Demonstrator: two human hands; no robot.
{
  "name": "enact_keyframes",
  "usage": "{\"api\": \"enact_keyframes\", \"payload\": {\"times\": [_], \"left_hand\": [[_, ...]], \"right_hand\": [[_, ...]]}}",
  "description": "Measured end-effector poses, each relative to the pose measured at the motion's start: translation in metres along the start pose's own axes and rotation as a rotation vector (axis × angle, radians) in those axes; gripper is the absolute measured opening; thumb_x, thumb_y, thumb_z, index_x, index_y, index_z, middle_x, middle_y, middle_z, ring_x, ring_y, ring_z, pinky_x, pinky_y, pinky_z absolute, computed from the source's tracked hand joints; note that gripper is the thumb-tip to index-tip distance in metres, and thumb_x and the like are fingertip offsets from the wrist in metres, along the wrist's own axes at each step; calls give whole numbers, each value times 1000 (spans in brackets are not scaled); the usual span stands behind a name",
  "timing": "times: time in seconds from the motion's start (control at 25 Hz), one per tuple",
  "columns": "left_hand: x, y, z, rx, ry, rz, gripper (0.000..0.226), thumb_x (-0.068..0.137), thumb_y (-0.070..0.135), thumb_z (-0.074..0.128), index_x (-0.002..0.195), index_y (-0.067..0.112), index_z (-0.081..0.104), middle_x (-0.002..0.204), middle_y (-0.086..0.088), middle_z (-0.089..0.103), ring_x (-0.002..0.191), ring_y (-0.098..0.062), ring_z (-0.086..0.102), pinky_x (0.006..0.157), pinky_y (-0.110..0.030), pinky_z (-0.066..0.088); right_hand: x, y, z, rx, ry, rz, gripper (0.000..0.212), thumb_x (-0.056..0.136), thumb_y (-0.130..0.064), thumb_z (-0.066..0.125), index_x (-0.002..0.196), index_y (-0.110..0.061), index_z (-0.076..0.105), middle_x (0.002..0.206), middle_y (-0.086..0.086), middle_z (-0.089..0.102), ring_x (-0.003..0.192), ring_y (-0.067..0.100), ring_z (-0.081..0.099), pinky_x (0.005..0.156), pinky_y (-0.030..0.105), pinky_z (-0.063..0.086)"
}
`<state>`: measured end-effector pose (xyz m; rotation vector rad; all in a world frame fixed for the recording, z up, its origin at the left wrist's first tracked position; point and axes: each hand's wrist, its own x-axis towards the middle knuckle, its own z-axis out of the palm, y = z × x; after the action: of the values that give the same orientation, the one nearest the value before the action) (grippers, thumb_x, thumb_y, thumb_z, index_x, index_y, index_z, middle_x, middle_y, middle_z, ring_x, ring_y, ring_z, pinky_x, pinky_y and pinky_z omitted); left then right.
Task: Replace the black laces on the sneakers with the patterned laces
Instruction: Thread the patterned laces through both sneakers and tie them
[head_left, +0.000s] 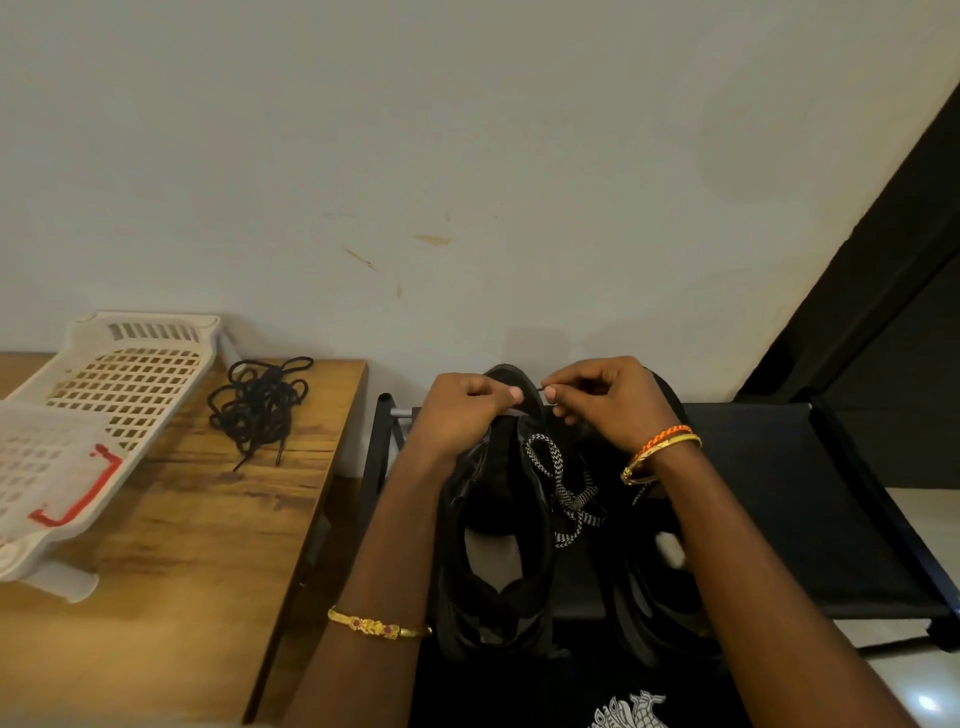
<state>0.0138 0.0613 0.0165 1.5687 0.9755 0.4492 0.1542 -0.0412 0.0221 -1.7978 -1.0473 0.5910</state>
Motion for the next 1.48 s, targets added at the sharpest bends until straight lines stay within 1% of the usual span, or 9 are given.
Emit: {"api": "enact_keyframes", "payload": {"times": [0.2,0.28,0.4,0.6,0.72,0.88,1.12,1.28,1.48], "left_hand": [[33,-61,8,267,81,85,8,59,47,66,63,53,67,92,2,72,104,-24,62,98,-48,47],[33,-62,10,302,71,36,10,54,53,67,64,55,67,108,-7,68,116,-28,55,111,-43,34],[15,-43,9,177,53,-3,13,74,22,78,76,34,76,119,-15,62,126,-26,46,114,-28,21],[15,-49,12,84,47,63,16,78,8,74,94,11,76,114,-11,69,130,-9,36,91,2,3],[15,-46,12,57,50,73,17,75,7,77,92,12,76,119,-11,65,123,-2,35,83,12,5],[13,-45,13,24,38,83,20,77,6,76,96,9,75,114,-6,69,119,5,26,107,-14,7],[18,-53,16,106,68,117,16,79,8,74,95,9,76,119,-8,67,139,-8,23,101,-14,12],[17,-52,21,307,137,160,12,82,10,72,93,8,75,151,-9,37,134,-20,40,102,-20,30],[10,-45,18,361,120,204,15,86,8,67,100,6,73,155,-11,29,137,-23,37,102,-18,28]], "right_hand": [[0,15,9,-134,-12,78,12,81,-8,72,74,-17,68,66,7,70,58,8,65,60,18,55],[-1,18,13,-211,-3,67,10,81,-12,72,74,-18,69,68,5,70,58,7,62,63,16,54],[0,21,17,-304,-33,52,3,81,-15,73,77,-15,73,74,4,70,65,9,60,66,15,50],[-1,20,20,-231,-8,92,4,84,-12,69,82,-10,73,68,2,66,46,-2,56,51,6,46],[-1,18,20,-219,-32,104,4,84,-11,70,81,-10,72,70,4,66,49,1,56,47,7,45],[1,19,20,-292,-65,68,5,84,-13,69,84,-11,74,73,-1,66,61,6,58,56,5,43],[1,19,27,-211,5,133,3,81,-11,73,82,-9,74,74,3,66,55,3,54,48,7,42],[1,17,28,-146,23,185,4,80,-9,73,83,-6,74,77,9,68,55,6,56,43,7,42],[6,8,28,-591,-76,-62,11,88,-12,62,88,-8,73,88,11,70,81,23,62,78,31,52]]}}
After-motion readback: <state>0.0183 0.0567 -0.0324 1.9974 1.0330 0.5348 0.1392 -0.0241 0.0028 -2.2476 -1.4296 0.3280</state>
